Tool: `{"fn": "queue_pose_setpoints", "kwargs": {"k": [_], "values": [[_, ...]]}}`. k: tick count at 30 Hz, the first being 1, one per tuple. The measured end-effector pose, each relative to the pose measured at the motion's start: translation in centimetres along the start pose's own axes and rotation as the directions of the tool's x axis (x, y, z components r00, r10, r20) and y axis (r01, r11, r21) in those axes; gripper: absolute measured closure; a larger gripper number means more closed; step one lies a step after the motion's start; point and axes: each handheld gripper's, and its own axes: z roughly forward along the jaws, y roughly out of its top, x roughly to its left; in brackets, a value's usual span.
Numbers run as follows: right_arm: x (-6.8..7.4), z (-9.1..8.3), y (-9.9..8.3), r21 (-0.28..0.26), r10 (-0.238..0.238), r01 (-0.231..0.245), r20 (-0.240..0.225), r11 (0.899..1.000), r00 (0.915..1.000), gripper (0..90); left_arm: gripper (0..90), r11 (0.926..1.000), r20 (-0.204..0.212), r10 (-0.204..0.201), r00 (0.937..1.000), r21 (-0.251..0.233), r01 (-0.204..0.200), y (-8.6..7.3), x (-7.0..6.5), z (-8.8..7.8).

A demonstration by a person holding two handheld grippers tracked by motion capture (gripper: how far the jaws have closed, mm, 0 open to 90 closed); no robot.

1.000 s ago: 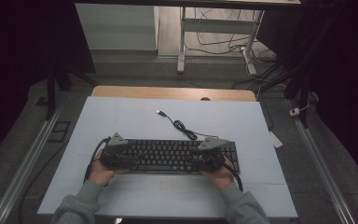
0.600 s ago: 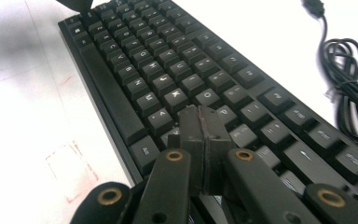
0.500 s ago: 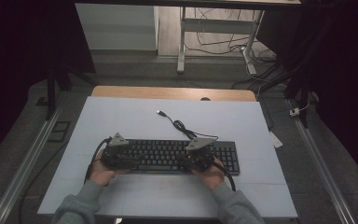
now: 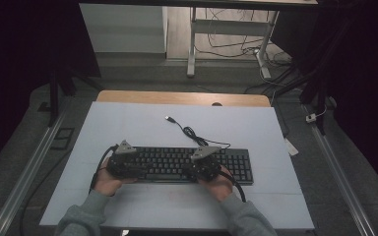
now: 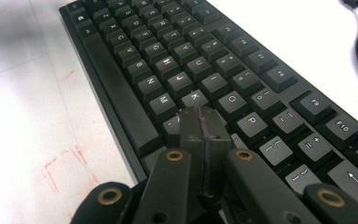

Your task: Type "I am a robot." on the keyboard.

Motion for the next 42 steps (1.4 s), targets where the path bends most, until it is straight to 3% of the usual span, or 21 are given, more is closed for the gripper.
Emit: {"fn": "queue_pose_setpoints", "kwargs": {"k": [22,28,36,42], "values": [[0.2,0.6,-0.2,0.034,-0.011,0.011,0.009,0.999,0.9999,89.5,31.0,1.0,0.001,0.005,1.0,0.006,-0.005,0.0,-0.1,0.1],[-0.1,-0.3,0.0,-0.029,-0.006,0.007,0.016,1.0,0.9998,89.4,30.9,1.0,-0.001,0.003,1.0,0.003,-0.003,-0.1,0.0,0.1],[-1.3,-2.6,-0.8,-0.086,0.03,-0.023,0.08,0.996,0.9964,64.3,30.8,1.0,-0.002,0.004,1.0,-0.001,-0.004,-0.1,0.0,0.0],[-2.4,-3.8,-2.0,-0.09,0.049,-0.04,0.106,0.995,0.9932,54.0,30.6,1.0,-0.004,0.001,1.0,0.0,-0.001,-0.1,0.1,0.0]]}}
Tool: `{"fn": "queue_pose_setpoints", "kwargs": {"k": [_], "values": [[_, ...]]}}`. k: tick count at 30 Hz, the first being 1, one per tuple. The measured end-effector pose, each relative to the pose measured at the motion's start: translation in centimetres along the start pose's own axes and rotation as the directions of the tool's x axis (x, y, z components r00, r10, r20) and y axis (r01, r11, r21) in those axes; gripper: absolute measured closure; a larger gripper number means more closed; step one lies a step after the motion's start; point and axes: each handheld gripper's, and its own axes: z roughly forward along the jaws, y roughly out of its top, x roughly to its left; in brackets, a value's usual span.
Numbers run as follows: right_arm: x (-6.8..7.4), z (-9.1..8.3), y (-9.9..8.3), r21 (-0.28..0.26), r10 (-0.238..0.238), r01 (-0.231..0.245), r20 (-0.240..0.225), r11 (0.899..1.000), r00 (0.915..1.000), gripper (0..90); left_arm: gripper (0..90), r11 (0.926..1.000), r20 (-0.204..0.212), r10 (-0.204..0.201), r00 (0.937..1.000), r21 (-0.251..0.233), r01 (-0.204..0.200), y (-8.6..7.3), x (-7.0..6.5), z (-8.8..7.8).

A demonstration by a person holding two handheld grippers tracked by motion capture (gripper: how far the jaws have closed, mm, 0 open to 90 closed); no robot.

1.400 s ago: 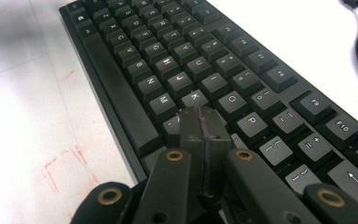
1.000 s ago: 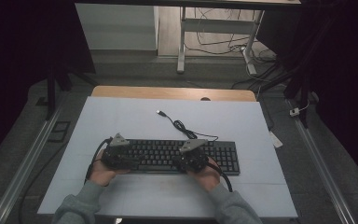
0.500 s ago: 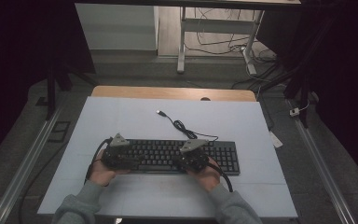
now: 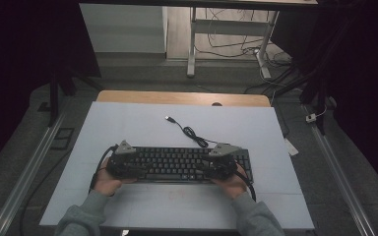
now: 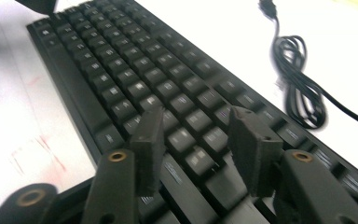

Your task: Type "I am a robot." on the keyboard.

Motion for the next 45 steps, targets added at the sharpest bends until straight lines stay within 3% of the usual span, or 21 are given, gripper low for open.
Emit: {"fn": "queue_pose_setpoints", "kwargs": {"k": [6,20,32,45], "values": [[-0.9,-0.6,-0.7,0.001,0.02,-0.02,0.013,1.0,0.9997,50.7,30.4,1.0,0.0,0.0,1.0,0.002,0.0,0.0,0.0,0.0],[-0.8,-1.1,-0.9,-0.003,0.006,-0.006,0.019,1.0,0.9998,48.2,29.2,1.0,-0.006,-0.008,1.0,0.005,0.008,-0.4,0.1,-0.2],[-1.9,-4.7,-3.1,-0.031,0.023,-0.02,0.082,0.999,0.9964,47.7,25.8,0.9992,-0.024,-0.037,0.999,-0.013,0.037,-2.4,0.2,-2.0],[-2.8,-9.2,-6.7,-0.051,0.047,-0.04,0.146,0.998,0.9882,46.8,24.2,0.9983,-0.046,-0.041,0.9981,-0.043,0.039,-5.4,0.2,-4.5]]}}
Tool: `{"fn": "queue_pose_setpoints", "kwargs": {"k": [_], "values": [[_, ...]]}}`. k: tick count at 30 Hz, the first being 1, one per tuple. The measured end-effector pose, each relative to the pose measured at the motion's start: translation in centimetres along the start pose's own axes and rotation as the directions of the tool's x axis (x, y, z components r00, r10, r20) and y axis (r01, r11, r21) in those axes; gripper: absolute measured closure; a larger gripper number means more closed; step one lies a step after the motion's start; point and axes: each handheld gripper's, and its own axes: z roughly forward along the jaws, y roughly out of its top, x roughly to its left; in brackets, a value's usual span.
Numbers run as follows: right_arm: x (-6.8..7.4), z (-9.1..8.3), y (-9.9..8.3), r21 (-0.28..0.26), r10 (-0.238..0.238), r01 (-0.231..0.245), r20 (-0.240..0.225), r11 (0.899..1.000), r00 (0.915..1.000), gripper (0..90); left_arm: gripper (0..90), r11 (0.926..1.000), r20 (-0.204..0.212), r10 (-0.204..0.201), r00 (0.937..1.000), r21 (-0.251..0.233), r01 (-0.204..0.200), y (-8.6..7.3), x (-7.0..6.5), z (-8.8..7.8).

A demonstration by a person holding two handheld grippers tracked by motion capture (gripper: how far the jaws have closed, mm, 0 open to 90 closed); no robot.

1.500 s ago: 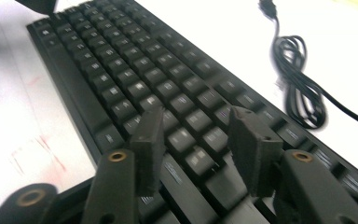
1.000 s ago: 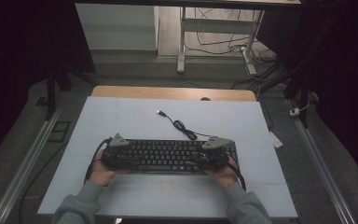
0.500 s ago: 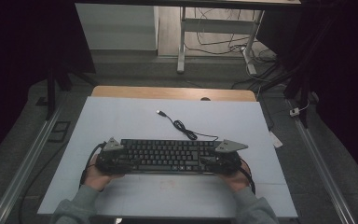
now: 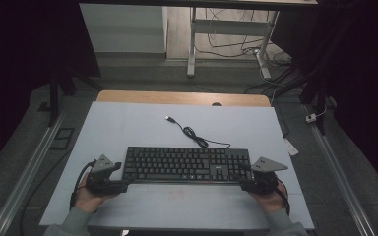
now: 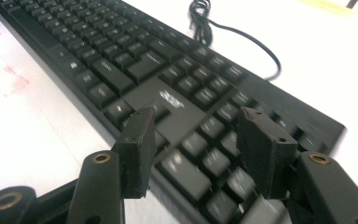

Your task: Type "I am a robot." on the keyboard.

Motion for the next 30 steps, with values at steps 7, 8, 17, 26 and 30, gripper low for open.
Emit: {"fn": "queue_pose_setpoints", "kwargs": {"k": [7,8,17,26,30], "values": [[-0.6,-1.7,-1.5,-0.002,0.012,-0.012,0.006,1.0,0.9999,45.8,23.9,1.0,-0.01,-0.002,1.0,0.003,0.002,-1.0,0.1,-0.5],[-0.7,-1.9,-1.7,0.004,0.012,-0.012,0.014,1.0,0.9998,45.7,23.9,1.0,-0.011,-0.004,0.9999,0.003,0.004,-1.1,0.1,-0.6],[-0.8,-1.8,-2.0,0.008,0.008,-0.008,-0.005,1.0,1.0,45.3,23.9,1.0,-0.011,0.001,0.9999,0.008,0.0,-1.1,0.0,-0.2],[-0.8,-1.7,-1.9,0.006,0.002,-0.002,-0.004,1.0,1.0,45.1,23.9,0.9999,-0.008,0.002,1.0,0.011,-0.002,-1.1,0.0,-0.1],[-0.7,-1.5,-1.9,0.006,0.0,0.0,-0.012,1.0,0.9999,44.6,23.9,0.9999,-0.009,0.001,1.0,0.011,-0.001,-1.1,0.1,0.0]]}}
